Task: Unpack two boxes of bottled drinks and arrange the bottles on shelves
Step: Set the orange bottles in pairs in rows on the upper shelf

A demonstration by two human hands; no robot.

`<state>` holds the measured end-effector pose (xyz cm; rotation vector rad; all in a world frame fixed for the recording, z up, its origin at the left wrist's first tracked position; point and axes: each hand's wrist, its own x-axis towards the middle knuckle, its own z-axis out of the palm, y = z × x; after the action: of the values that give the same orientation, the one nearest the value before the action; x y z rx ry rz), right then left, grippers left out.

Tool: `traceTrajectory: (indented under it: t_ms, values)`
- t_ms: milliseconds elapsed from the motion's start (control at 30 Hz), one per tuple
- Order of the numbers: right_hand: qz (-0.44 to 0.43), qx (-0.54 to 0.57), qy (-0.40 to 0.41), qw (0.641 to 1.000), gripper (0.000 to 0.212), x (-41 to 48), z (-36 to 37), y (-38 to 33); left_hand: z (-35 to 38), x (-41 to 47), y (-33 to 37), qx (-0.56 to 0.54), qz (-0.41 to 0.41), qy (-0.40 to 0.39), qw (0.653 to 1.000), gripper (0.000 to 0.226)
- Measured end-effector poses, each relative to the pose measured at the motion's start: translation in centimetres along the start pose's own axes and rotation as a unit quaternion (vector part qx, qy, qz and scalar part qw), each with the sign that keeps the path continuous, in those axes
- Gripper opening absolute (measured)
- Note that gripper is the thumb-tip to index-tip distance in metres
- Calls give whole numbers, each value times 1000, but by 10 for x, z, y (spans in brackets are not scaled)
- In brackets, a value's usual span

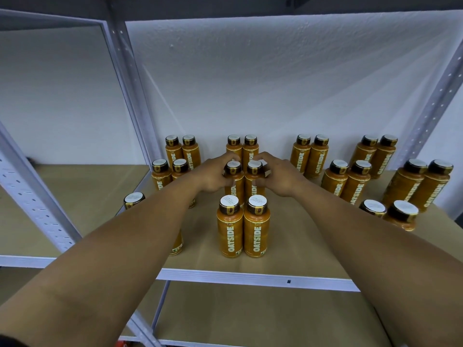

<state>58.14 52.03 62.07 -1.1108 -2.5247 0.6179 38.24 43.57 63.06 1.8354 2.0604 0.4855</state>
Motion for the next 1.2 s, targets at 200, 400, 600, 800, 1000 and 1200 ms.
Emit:
traceTrajectory:
  t_ms: [200,400,600,800,1000,1200]
  values:
    - [-9,3,8,1000,66,-1,3,0,1,-2,-1,0,-2,5,1000,70]
    - [-9,9,-2,1000,67,1,1,4,1,-3,0,-3,1,9,1000,68]
    - [-15,15,-5,1000,66,2,2,5,1,-3,0,-4,4,12,1000,68]
    - [-10,15,-12,1000,68,3,2,6,1,-3,1,-9,6,12,1000,68]
    - [-1,35,-25,999,68,7,-11,6,-10,-2,0,-32,7,-15,999,67]
    - [1,22,31,999,47,34,-46,2,-46,14,0,-44,-6,51,998,51]
